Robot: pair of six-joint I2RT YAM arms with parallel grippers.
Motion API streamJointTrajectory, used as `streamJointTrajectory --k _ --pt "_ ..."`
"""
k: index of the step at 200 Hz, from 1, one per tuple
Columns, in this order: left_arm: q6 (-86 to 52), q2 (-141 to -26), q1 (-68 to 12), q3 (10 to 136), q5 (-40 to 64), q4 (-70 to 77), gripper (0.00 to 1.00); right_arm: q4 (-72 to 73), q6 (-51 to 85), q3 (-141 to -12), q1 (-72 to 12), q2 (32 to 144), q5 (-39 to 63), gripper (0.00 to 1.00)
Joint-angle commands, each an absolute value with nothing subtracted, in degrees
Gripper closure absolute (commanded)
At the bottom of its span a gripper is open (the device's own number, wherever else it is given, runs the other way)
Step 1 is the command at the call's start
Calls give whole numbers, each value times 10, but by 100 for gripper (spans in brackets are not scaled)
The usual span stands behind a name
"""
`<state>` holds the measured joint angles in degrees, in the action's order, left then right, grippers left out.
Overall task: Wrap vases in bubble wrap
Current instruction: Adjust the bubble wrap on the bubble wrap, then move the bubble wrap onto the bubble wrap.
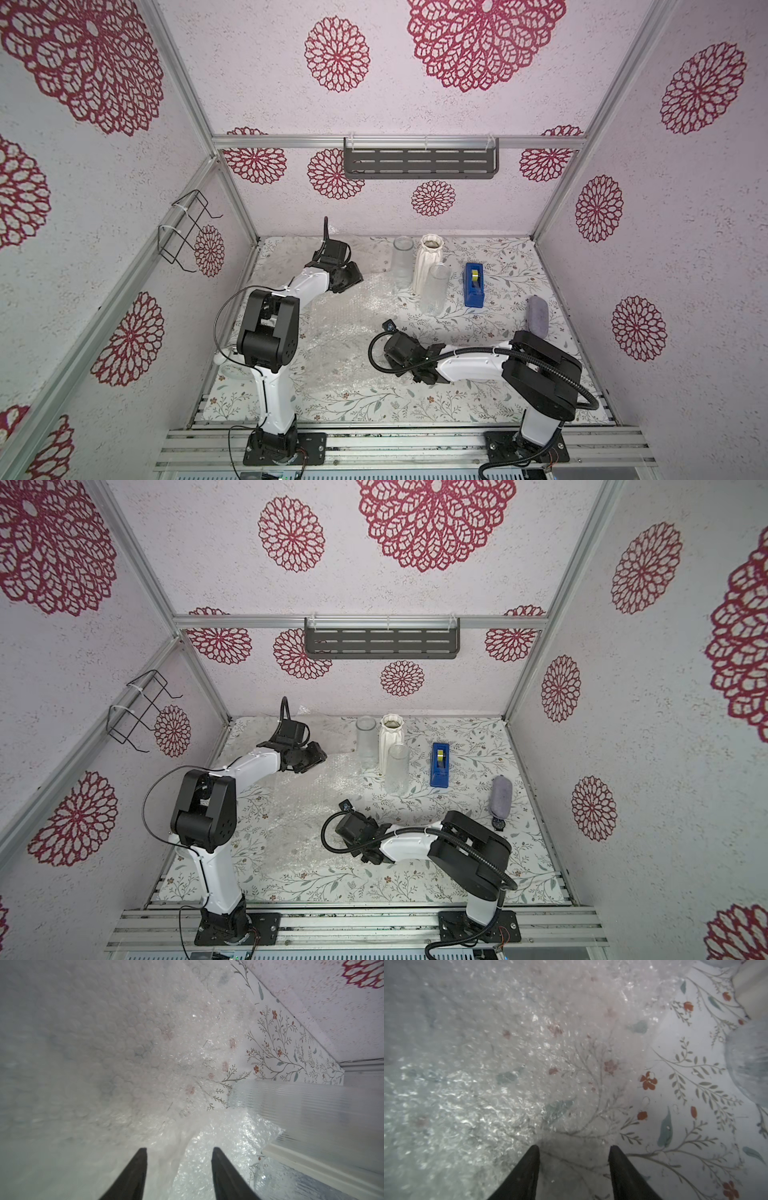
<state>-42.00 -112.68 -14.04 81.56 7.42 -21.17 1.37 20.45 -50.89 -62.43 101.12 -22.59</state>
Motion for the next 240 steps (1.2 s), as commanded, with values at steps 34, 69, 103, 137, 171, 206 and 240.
streamJointTrajectory --k 34,69,103,137,171,206,240 --pt "-371 -975 -129 759 -7 -266 17 7 200 -483 -621 973 -249 40" --pt "-394 -848 -117 635 -56 -257 14 16 187 -462 -620 894 -261 36" --pt "-435 -747 -89 489 -59 -223 15 30 160 -415 -589 783 -281 30" --pt "-445 -711 -80 413 -44 -209 17 92 127 -355 -529 682 -269 24" --pt "-464 -730 -82 363 -19 -166 17 211 118 -268 -461 597 -299 2" --pt "-466 -814 -100 381 5 -118 22 536 48 -134 -409 607 -236 1" --pt "-457 -892 -141 433 16 -110 25 585 19 -161 -373 688 -194 1"
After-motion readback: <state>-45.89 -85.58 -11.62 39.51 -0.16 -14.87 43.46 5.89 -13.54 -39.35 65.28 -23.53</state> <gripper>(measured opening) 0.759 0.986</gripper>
